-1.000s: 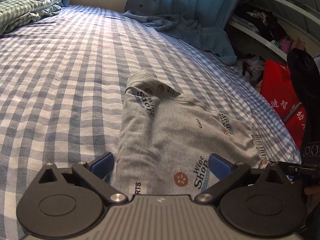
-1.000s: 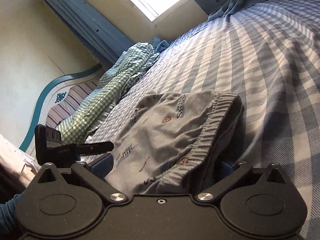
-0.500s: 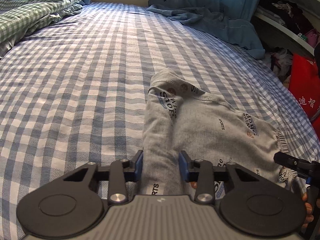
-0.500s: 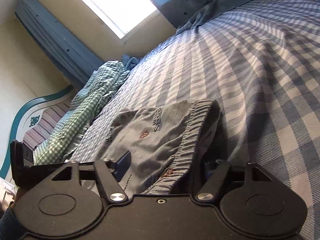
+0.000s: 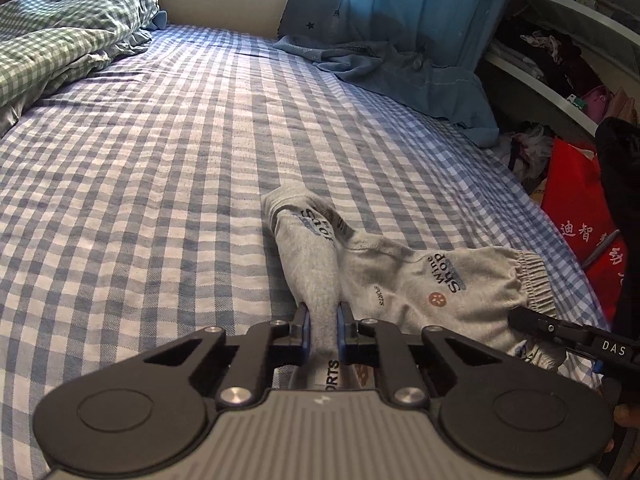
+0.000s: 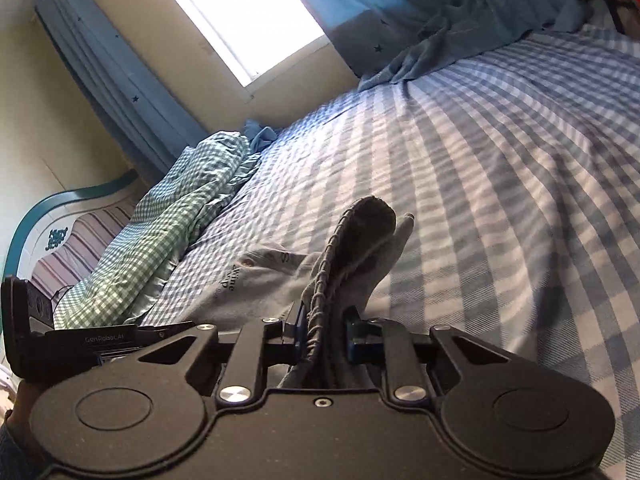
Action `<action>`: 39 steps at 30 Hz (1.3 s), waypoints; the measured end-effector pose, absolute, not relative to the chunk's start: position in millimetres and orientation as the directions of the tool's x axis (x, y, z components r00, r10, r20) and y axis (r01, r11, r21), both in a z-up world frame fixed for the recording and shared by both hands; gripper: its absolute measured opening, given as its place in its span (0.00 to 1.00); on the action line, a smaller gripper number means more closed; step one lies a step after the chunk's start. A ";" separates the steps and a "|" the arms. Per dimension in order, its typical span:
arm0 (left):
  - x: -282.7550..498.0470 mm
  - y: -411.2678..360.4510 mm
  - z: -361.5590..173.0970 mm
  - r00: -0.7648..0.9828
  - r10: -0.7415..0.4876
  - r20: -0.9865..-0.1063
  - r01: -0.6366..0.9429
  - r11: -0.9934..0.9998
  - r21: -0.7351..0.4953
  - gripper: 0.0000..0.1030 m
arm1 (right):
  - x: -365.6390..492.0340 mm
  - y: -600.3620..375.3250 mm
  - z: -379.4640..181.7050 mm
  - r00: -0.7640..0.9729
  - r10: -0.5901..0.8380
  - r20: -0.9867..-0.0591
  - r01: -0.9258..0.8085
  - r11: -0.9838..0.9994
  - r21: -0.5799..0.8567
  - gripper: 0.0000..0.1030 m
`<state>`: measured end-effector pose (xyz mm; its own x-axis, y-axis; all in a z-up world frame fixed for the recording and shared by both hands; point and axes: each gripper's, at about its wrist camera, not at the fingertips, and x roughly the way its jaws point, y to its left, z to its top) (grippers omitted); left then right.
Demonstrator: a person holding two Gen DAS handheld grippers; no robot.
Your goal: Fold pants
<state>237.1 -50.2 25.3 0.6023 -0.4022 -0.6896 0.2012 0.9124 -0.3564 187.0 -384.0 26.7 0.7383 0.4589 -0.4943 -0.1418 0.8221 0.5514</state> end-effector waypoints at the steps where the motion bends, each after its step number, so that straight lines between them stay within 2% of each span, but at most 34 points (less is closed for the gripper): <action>1: 236.3 -44.8 29.8 0.613 -0.396 -0.684 0.203 0.915 -0.348 0.13 | 191.0 -375.2 32.0 0.733 0.467 -0.494 -0.161 0.825 0.541 0.19; 7: 234.8 6.7 55.7 0.697 -0.305 -0.649 0.150 0.947 -0.283 0.13 | 225.0 -296.8 55.1 0.702 0.524 -0.482 -0.286 0.827 0.484 0.19; 12: 235.1 60.1 65.4 0.756 -0.203 -0.622 0.052 0.966 -0.251 0.13 | 260.7 -228.3 56.1 0.669 0.578 -0.466 -0.346 0.798 0.493 0.19; 15: 236.7 89.4 57.2 0.766 -0.154 -0.624 -0.010 0.968 -0.252 0.13 | 279.7 -193.8 48.6 0.646 0.595 -0.478 -0.370 0.792 0.486 0.19; 22: 226.0 132.0 13.5 0.726 -0.130 -0.675 -0.106 0.949 -0.297 0.13 | 295.5 -165.7 18.9 0.625 0.569 -0.534 -0.338 0.814 0.472 0.20; 26: 218.3 144.1 0.0 0.721 -0.143 -0.678 -0.122 0.937 -0.328 0.16 | 296.4 -180.5 10.8 0.629 0.544 -0.556 -0.300 0.829 0.472 0.27; 29: 217.4 148.7 -6.9 0.710 -0.129 -0.692 -0.143 0.936 -0.322 0.23 | 293.9 -191.1 6.1 0.634 0.513 -0.579 -0.266 0.847 0.459 0.32; 30: 215.4 148.7 -7.6 0.709 -0.121 -0.695 -0.150 0.937 -0.316 0.29 | 292.5 -194.0 4.4 0.635 0.506 -0.583 -0.259 0.851 0.457 0.34; 31: 213.9 148.4 -8.2 0.707 -0.111 -0.698 -0.155 0.939 -0.307 0.42 | 290.7 -196.3 2.6 0.639 0.497 -0.588 -0.254 0.857 0.449 0.38; 32: 211.7 147.6 -8.3 0.704 -0.102 -0.703 -0.162 0.941 -0.298 0.50 | 288.0 -198.1 1.2 0.644 0.485 -0.592 -0.249 0.864 0.437 0.43; 33: 209.1 146.5 -8.1 0.701 -0.086 -0.708 -0.172 0.943 -0.285 0.64 | 284.9 -199.7 0.3 0.649 0.475 -0.595 -0.247 0.871 0.426 0.45; 34: 206.0 145.1 -7.0 0.702 -0.076 -0.708 -0.177 0.945 -0.276 0.71 | 281.3 -201.0 -0.3 0.653 0.468 -0.595 -0.246 0.874 0.418 0.50; 36: 197.5 140.5 -2.5 0.710 -0.060 -0.702 -0.173 0.951 -0.257 0.79 | 271.8 -201.9 1.1 0.667 0.460 -0.586 -0.250 0.879 0.405 0.65; 37: 193.1 137.5 0.6 0.715 -0.053 -0.697 -0.168 0.955 -0.245 0.87 | 265.6 -201.5 3.1 0.677 0.457 -0.578 -0.259 0.882 0.394 0.74; 39: 182.1 130.2 8.8 0.735 -0.033 -0.677 -0.162 0.961 -0.223 0.95 | 251.3 -199.1 9.2 0.699 0.449 -0.556 -0.286 0.889 0.359 0.82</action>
